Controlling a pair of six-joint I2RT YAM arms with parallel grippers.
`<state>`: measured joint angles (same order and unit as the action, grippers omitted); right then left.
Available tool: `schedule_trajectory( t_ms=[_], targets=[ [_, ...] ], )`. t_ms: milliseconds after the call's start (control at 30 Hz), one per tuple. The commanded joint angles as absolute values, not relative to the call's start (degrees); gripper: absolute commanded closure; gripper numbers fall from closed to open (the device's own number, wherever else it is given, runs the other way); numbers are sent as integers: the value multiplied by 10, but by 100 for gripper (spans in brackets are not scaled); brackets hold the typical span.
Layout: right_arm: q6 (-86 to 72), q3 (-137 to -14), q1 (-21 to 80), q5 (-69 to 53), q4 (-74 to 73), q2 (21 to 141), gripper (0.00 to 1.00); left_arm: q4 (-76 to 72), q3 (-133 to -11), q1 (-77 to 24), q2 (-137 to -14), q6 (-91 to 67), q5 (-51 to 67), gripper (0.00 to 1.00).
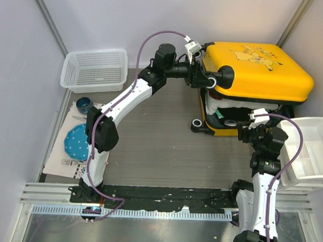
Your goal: Open, take out, and arrange the luggage
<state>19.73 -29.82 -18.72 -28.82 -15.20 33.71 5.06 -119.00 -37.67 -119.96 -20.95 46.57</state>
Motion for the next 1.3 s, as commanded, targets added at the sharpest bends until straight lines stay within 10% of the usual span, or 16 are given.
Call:
schedule_trajectory(
  t_ms=[0,300,467,700,1267],
  targets=[
    [140,-258,-185,-268,83,337,51,-56,-1224,-362,-1177,-261,455,100],
    [105,-341,-171,-211,220,481,44,-69,-1230,-351,-1181,-288,465,100],
    [84,-424,-144,-174,250,547,42,-91,-1198,-336,-1169,-332,449,36],
    [94,-554,-91,-107,266,652,41,-202,-1043,-261,-1079,-374,387,0],
    [148,-1038,-31,18,288,1057,34,-118,-737,-243,-900,-175,359,1]
  ],
)
